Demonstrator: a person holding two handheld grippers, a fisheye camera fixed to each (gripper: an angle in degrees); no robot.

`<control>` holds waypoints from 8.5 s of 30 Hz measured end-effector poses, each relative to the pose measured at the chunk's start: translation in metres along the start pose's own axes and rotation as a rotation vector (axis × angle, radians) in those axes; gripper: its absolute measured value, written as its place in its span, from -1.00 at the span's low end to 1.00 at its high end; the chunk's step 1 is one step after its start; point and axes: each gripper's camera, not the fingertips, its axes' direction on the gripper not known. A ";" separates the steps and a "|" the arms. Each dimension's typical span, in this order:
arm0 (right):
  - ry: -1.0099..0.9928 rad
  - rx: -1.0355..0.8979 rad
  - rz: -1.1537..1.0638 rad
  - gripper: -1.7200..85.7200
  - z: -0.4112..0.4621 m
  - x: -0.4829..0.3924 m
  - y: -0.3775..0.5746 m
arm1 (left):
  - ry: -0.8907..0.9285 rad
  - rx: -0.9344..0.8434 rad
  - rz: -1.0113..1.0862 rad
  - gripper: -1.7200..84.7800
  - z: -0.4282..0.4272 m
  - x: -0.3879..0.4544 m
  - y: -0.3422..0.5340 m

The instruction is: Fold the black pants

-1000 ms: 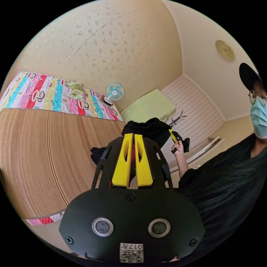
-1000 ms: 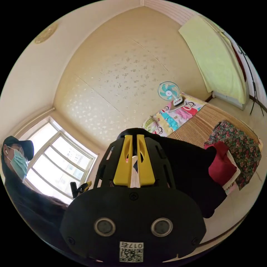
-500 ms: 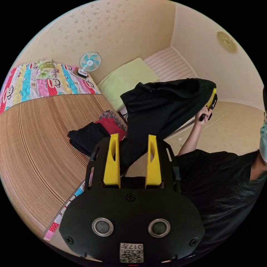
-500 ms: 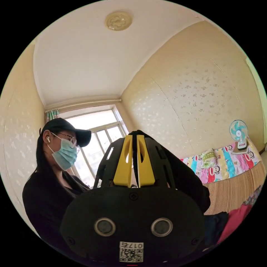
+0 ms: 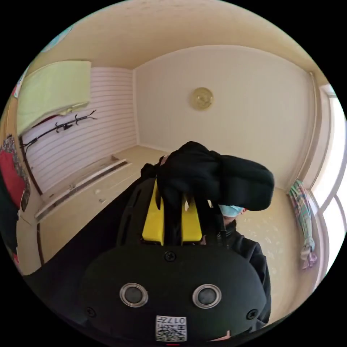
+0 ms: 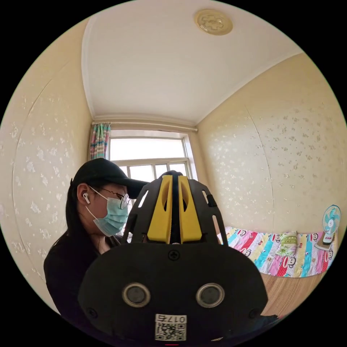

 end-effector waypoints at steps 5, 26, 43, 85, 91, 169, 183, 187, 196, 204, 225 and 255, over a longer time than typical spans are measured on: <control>0.059 0.043 0.051 -0.91 -0.013 0.006 0.012 | -0.503 0.143 0.545 -0.87 -0.014 0.213 0.003; 0.925 -0.854 0.346 -0.92 0.286 0.553 0.145 | -1.695 0.278 0.047 -0.73 -0.221 0.242 -0.290; 0.500 -1.283 0.906 -0.65 0.305 0.650 0.444 | -1.674 -0.037 -0.628 -0.60 -0.471 0.057 -0.121; 0.447 -0.896 0.985 -0.89 0.015 0.552 0.139 | -1.216 -0.014 -0.508 -0.56 -0.264 -0.019 -0.129; 0.349 -0.997 0.842 -0.89 0.022 0.506 0.110 | -1.266 -0.224 -0.686 -0.49 -0.222 -0.104 -0.144; 0.621 -1.150 1.187 -0.71 0.119 0.560 0.279 | -1.482 -0.115 -0.565 -0.73 -0.490 0.146 -0.063; 0.530 -0.963 0.863 -0.69 0.282 0.648 0.255 | -1.533 -0.213 -0.669 -0.73 -0.452 0.120 -0.060; 0.615 -0.996 0.744 -0.68 0.384 0.707 0.273 | -1.476 -0.169 -0.721 -0.83 -0.447 0.124 -0.038; 0.800 -0.896 0.582 -0.91 0.423 0.703 0.265 | -1.335 -0.004 -0.580 -0.91 -0.408 0.179 -0.046; 0.694 -1.051 0.734 -0.89 0.452 0.729 0.318 | -1.439 0.124 -0.714 -0.87 -0.415 0.213 -0.029; 0.581 -1.400 1.030 -0.81 0.121 0.516 0.331 | -1.293 -0.438 -1.014 -0.79 -0.382 0.135 0.011; -0.319 -0.564 0.943 -0.94 0.032 0.558 0.086 | -0.871 -0.141 0.043 -0.86 -0.246 0.329 -0.120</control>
